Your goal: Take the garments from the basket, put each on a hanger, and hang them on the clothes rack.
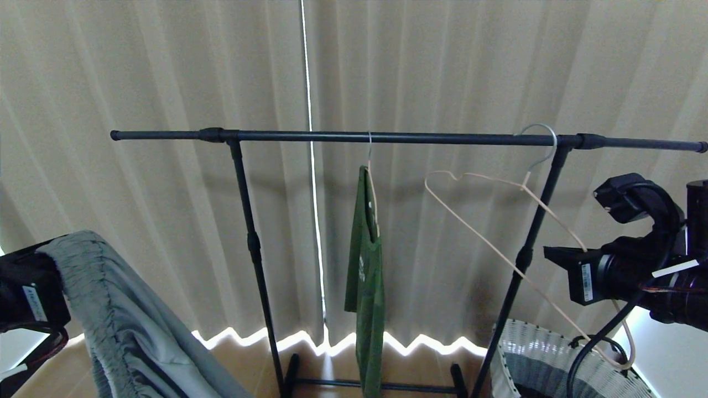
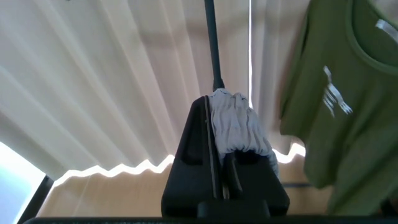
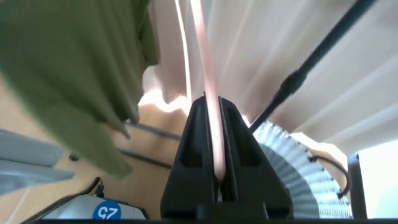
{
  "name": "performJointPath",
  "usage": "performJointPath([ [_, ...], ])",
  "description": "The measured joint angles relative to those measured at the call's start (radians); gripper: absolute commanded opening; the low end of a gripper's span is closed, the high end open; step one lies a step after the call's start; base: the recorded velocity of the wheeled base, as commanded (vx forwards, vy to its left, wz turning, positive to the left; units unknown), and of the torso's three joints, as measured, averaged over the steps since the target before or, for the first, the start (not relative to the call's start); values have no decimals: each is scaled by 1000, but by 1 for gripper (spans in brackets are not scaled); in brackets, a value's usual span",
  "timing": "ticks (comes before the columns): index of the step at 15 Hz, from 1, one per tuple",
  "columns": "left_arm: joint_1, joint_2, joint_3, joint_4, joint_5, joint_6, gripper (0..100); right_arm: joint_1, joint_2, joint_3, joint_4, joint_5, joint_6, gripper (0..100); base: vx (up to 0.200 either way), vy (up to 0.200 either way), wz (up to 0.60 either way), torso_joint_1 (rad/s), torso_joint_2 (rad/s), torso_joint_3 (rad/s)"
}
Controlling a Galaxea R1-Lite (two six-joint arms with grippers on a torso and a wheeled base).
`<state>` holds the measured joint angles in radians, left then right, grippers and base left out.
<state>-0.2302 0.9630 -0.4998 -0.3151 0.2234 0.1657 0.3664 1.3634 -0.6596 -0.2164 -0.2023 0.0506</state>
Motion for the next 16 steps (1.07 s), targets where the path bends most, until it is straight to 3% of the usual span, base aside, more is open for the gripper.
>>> performJointPath([
  [7,-4,1,16,-4,-3,-1,0,26,-2,-4,-5,14,8,0,0,0,0,0,0,0],
  [16,-74,179,-146,-5,22,-20,0,397,74,-42,-137,15,140,0,0,0,0,0,0,0],
])
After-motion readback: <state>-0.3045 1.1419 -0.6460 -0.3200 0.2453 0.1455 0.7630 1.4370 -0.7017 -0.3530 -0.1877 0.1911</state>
